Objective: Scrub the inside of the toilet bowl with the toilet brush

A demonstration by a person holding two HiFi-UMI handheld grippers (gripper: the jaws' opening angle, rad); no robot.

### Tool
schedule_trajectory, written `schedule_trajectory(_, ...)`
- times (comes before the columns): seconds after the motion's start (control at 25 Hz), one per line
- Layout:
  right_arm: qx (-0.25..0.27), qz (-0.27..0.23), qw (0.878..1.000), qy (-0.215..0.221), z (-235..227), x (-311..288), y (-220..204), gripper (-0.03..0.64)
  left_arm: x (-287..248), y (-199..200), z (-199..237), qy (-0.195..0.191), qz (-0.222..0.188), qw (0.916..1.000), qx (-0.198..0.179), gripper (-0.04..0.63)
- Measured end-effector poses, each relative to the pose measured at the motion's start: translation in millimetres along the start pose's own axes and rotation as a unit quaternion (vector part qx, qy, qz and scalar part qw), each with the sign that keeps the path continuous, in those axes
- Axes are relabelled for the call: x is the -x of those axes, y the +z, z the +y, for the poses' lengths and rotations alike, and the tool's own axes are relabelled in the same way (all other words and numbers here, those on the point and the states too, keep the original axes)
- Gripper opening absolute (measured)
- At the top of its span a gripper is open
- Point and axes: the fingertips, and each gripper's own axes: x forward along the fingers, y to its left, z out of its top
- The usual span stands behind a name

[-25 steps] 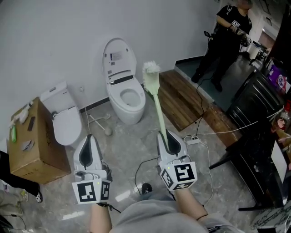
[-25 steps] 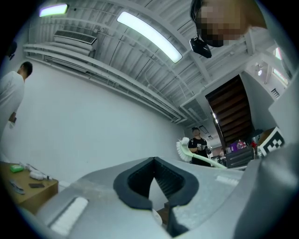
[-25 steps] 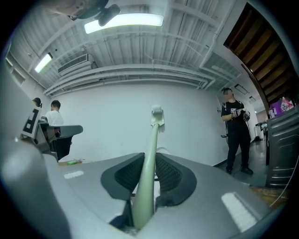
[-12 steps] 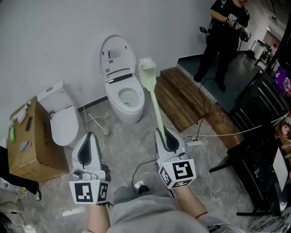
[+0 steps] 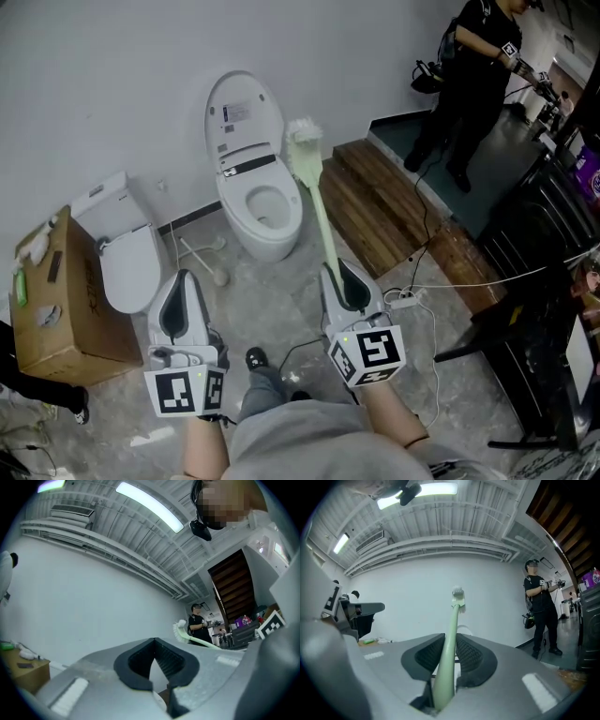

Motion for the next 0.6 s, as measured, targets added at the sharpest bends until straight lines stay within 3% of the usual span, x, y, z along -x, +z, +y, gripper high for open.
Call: schedule_trajectory(0.6, 0.004, -0.001, 0.999, -0.043, 4, -157, 3, 0.078, -139, -26, 103, -0.024, -0.003, 0.9997, 0.006, 0.005)
